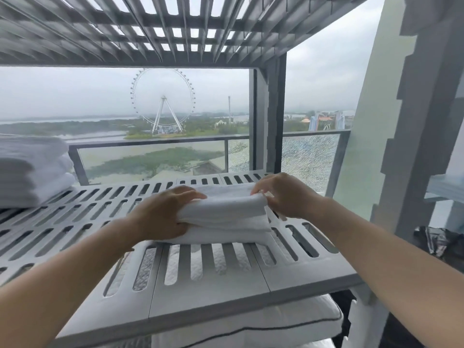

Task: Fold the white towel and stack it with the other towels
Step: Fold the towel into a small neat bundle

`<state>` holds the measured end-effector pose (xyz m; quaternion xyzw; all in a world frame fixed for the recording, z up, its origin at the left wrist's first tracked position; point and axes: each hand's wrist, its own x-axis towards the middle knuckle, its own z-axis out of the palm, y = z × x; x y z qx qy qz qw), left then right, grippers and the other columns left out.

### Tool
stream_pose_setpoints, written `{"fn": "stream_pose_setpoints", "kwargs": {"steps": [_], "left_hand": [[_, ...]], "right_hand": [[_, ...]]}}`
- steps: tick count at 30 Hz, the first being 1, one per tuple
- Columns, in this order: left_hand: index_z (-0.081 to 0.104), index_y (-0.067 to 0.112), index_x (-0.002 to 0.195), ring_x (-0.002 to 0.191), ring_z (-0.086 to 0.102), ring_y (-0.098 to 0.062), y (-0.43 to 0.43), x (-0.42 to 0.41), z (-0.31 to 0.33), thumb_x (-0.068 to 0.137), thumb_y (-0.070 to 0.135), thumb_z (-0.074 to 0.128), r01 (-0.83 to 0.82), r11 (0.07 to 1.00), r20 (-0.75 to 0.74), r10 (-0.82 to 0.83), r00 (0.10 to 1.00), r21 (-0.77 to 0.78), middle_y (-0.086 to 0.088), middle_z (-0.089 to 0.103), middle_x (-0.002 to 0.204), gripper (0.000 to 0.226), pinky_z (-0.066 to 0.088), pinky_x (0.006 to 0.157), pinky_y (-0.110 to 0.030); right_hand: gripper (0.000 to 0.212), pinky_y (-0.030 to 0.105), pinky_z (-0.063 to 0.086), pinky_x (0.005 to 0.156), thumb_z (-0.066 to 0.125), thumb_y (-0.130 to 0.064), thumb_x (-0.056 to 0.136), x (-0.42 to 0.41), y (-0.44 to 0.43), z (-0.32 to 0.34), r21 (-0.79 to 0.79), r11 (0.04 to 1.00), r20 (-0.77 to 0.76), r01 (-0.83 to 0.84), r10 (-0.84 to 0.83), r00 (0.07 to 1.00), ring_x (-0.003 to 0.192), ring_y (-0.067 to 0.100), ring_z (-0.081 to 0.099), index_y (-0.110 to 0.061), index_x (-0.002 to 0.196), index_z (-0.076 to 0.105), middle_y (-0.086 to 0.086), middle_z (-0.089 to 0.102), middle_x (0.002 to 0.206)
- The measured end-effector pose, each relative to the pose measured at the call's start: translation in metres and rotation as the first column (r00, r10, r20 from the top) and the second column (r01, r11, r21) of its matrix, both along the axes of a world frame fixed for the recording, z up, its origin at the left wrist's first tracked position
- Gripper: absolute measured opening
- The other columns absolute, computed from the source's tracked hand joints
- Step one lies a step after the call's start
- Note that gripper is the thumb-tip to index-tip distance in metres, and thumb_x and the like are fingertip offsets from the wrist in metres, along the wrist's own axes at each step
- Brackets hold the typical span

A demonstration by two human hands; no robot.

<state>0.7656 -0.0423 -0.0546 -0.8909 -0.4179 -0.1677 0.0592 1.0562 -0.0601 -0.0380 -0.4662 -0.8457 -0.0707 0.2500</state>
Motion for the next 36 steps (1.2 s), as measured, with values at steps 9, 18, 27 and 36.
{"fn": "stream_pose_setpoints", "kwargs": {"steps": [9,18,27,36], "left_hand": [[0.047,0.031,0.13,0.107,0.055,-0.014,-0.007,-0.052,-0.013,0.072,0.027,0.076,-0.152,0.978,0.302,0.19,0.934,-0.144,0.007,0.056,0.125,0.065,0.043,0.089,-0.026],[0.055,0.029,0.12,0.076,0.054,0.005,-0.013,-0.062,-0.009,0.075,0.023,0.071,-0.078,0.992,0.24,0.099,0.966,-0.098,0.01,0.059,0.113,0.049,0.038,0.067,-0.008],[0.049,0.031,0.12,0.096,0.062,-0.021,-0.003,-0.048,-0.023,0.072,0.053,0.062,-0.179,0.977,0.189,0.155,0.97,0.117,0.007,0.055,0.124,0.054,0.047,0.073,-0.03],[0.042,0.028,0.132,0.107,0.054,-0.027,0.011,-0.047,-0.007,0.068,0.028,0.069,-0.103,0.991,0.102,0.112,0.989,-0.087,-0.004,0.051,0.129,0.07,0.045,0.085,-0.033]], "right_hand": [[0.035,0.017,0.048,0.075,0.048,-0.004,0.084,-0.022,-0.01,0.009,-0.152,0.985,0.0,0.075,-0.076,0.997,0.084,0.002,0.065,-0.024,0.106,0.066,0.0,0.064,0.118],[0.057,0.039,0.05,0.086,0.059,-0.041,0.08,-0.076,-0.022,-0.016,-0.074,0.997,0.219,0.037,-0.02,0.976,0.106,0.02,0.056,-0.022,0.131,0.042,-0.004,0.053,0.124],[0.063,0.038,0.049,0.074,0.054,-0.028,0.08,-0.097,-0.024,-0.034,0.024,0.982,0.173,0.185,-0.187,0.967,0.102,0.024,0.056,-0.025,0.137,0.028,-0.001,0.05,0.126],[0.064,0.041,0.043,0.083,0.051,-0.005,0.074,-0.112,-0.02,-0.048,0.166,0.907,0.034,0.388,-0.399,0.916,0.097,0.028,0.057,-0.022,0.133,0.031,0.001,0.06,0.108]]}}
